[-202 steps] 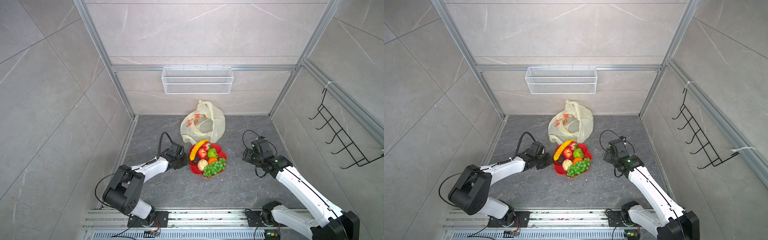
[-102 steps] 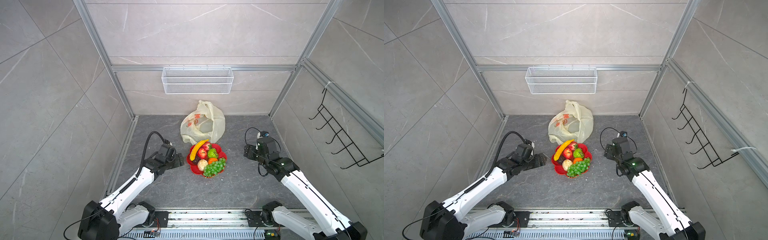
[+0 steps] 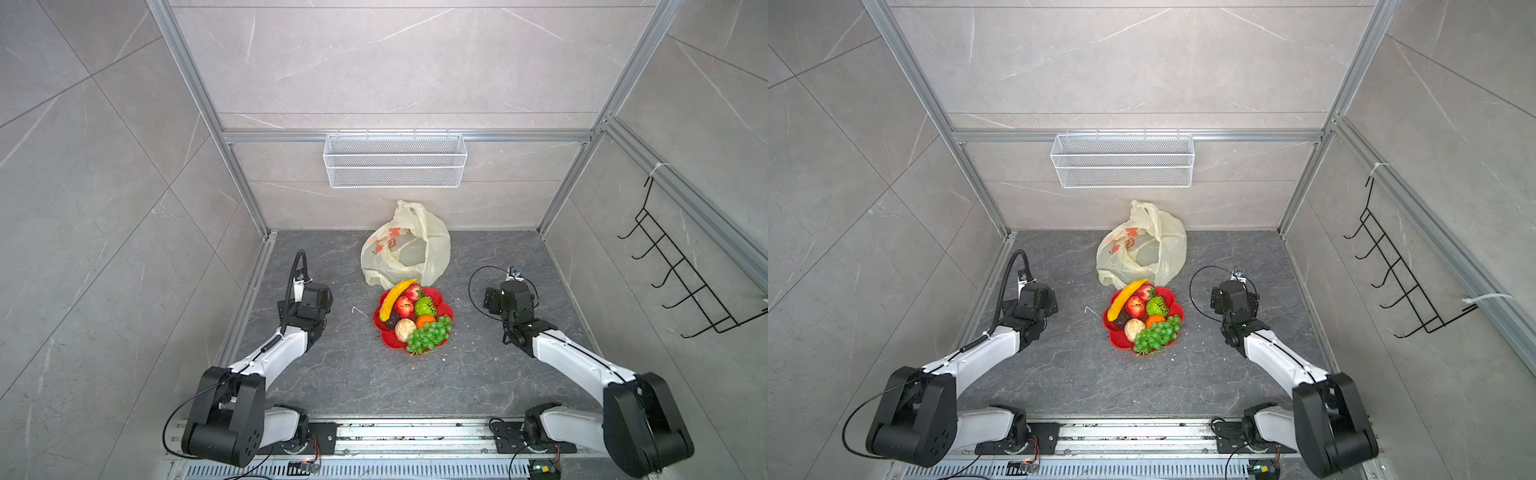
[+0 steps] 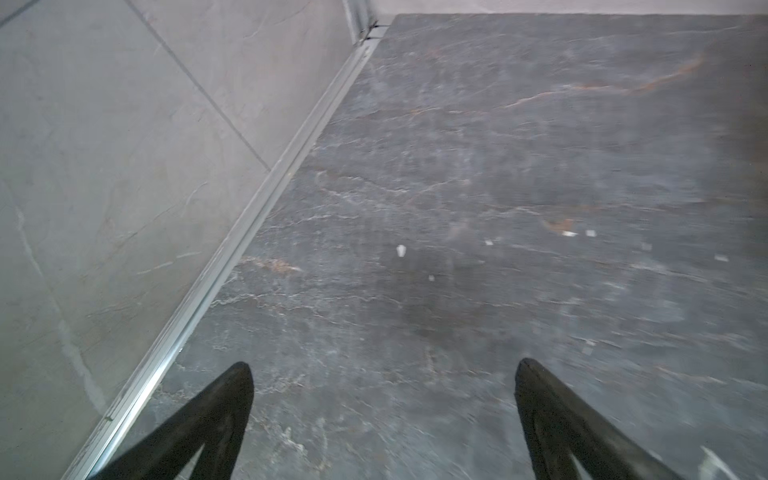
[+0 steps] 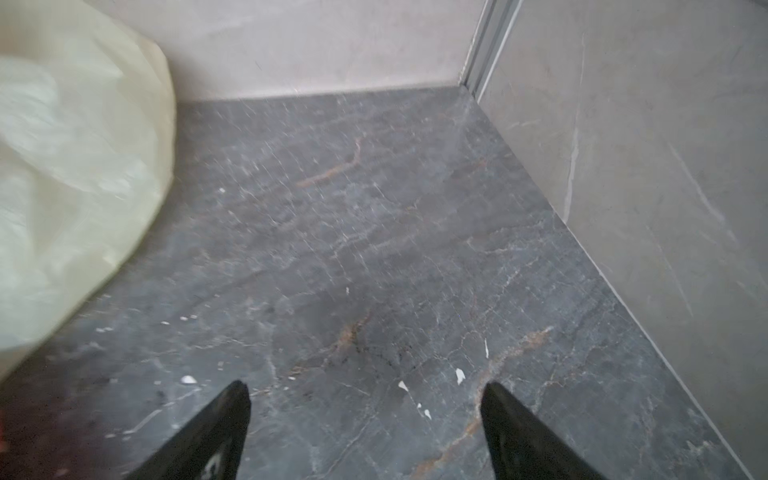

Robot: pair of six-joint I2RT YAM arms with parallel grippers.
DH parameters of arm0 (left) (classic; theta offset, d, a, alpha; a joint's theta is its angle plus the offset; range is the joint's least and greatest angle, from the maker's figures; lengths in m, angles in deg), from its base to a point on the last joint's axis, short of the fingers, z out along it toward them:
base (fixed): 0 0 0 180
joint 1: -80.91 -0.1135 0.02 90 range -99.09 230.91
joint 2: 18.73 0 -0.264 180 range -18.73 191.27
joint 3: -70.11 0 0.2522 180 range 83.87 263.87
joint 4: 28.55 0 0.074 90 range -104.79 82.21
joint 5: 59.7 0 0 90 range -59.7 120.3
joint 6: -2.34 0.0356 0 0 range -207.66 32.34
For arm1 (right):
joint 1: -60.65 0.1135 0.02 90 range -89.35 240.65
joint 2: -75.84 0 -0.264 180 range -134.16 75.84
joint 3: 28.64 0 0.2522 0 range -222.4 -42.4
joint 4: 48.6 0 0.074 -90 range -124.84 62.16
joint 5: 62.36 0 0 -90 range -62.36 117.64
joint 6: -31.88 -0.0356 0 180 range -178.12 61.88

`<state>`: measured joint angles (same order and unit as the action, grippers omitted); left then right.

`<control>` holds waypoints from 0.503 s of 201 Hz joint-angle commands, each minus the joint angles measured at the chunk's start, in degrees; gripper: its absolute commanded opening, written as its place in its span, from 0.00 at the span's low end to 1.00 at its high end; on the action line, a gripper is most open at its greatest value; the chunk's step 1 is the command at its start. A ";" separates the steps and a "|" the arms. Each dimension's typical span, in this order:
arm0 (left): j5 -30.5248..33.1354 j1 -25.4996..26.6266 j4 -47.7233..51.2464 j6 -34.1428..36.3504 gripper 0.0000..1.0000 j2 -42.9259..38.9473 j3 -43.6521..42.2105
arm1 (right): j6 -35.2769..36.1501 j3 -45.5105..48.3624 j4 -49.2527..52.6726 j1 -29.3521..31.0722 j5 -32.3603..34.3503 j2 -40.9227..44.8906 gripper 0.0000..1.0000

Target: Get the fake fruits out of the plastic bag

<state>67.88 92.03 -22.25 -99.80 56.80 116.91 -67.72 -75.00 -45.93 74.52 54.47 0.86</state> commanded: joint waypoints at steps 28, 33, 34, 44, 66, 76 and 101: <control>-9.93 -5.37 -33.79 12.67 1.00 5.81 -9.44 | 9.19 5.95 -22.52 -0.40 -0.09 -4.24 0.90; -13.56 -6.67 -36.29 11.95 1.00 6.74 -10.80 | 9.58 7.02 -25.09 -0.86 -2.07 -4.62 0.90; -14.19 -7.05 -36.61 11.74 1.00 7.00 -11.07 | 9.55 7.15 -25.41 -0.99 -2.45 -4.72 0.90; -18.03 -9.17 -40.39 11.44 1.00 8.99 -11.58 | 9.18 8.72 -28.88 -1.93 -4.52 -6.55 0.90; -22.87 -10.75 -39.28 10.77 1.00 9.18 -11.62 | 8.39 12.13 -37.05 -4.56 -10.99 -9.53 0.90; -23.46 -11.11 -42.09 10.56 1.00 10.13 -12.84 | 8.29 13.70 -41.43 -5.15 -11.54 -11.23 0.90; -25.15 -12.21 -42.19 10.16 1.00 10.75 -12.63 | 8.42 12.41 -38.78 -5.68 -13.60 -11.42 0.91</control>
<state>47.77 80.86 -57.57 -90.42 66.89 104.43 -59.77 -61.87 -80.27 69.34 45.73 -11.03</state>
